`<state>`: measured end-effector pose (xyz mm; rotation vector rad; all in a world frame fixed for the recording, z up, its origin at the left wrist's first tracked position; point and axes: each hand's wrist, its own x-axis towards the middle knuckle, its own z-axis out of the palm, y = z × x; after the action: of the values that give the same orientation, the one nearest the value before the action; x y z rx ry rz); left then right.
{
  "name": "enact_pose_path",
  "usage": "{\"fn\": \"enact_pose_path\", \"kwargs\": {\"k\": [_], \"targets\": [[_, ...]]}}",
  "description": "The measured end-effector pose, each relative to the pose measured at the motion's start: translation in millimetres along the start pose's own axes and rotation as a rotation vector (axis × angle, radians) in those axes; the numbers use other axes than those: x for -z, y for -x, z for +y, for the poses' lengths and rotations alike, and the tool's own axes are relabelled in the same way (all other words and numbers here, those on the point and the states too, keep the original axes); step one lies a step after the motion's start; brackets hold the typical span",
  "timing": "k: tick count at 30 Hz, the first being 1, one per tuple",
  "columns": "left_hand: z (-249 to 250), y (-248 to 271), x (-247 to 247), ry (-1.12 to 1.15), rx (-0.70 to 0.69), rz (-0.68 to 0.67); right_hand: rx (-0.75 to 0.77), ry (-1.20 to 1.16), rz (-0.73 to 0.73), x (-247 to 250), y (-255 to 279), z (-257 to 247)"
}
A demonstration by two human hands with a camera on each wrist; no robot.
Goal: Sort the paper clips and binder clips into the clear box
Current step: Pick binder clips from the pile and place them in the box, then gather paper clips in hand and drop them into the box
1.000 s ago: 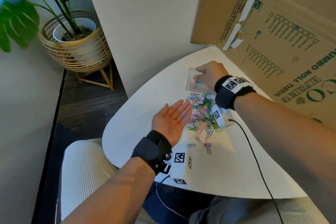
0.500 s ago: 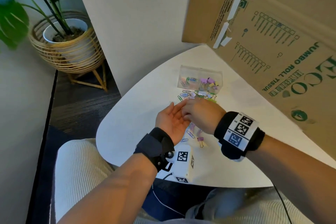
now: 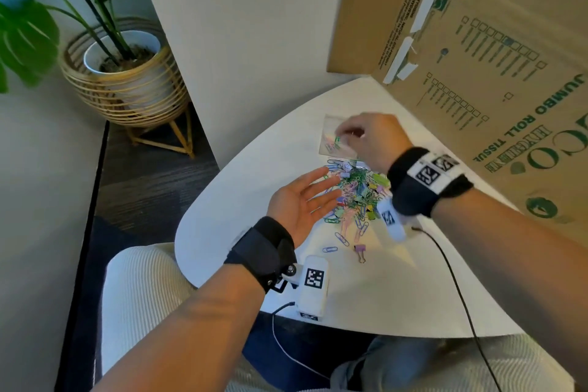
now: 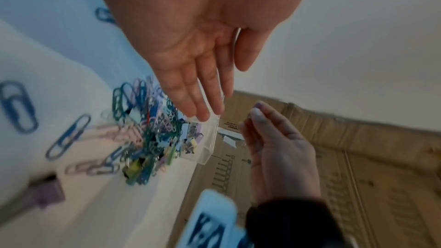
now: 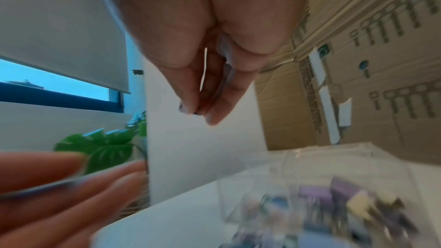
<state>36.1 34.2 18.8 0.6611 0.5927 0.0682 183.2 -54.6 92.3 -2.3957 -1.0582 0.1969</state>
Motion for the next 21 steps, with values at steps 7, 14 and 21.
{"fn": "enact_pose_path", "kwargs": {"k": [7, 14, 21], "targets": [[-3.3, 0.4, -9.5, -0.689, -0.129, 0.075, -0.184, 0.104, -0.092, -15.5, -56.5, 25.3], [24.1, -16.4, -11.8, -1.574, -0.203, 0.004, -0.140, 0.031, -0.142, 3.7, -16.3, 39.3], [18.5, -65.5, -41.1, -1.952, -0.236, -0.110, -0.267, 0.360, -0.548, -18.1, 17.9, 85.1]]}}
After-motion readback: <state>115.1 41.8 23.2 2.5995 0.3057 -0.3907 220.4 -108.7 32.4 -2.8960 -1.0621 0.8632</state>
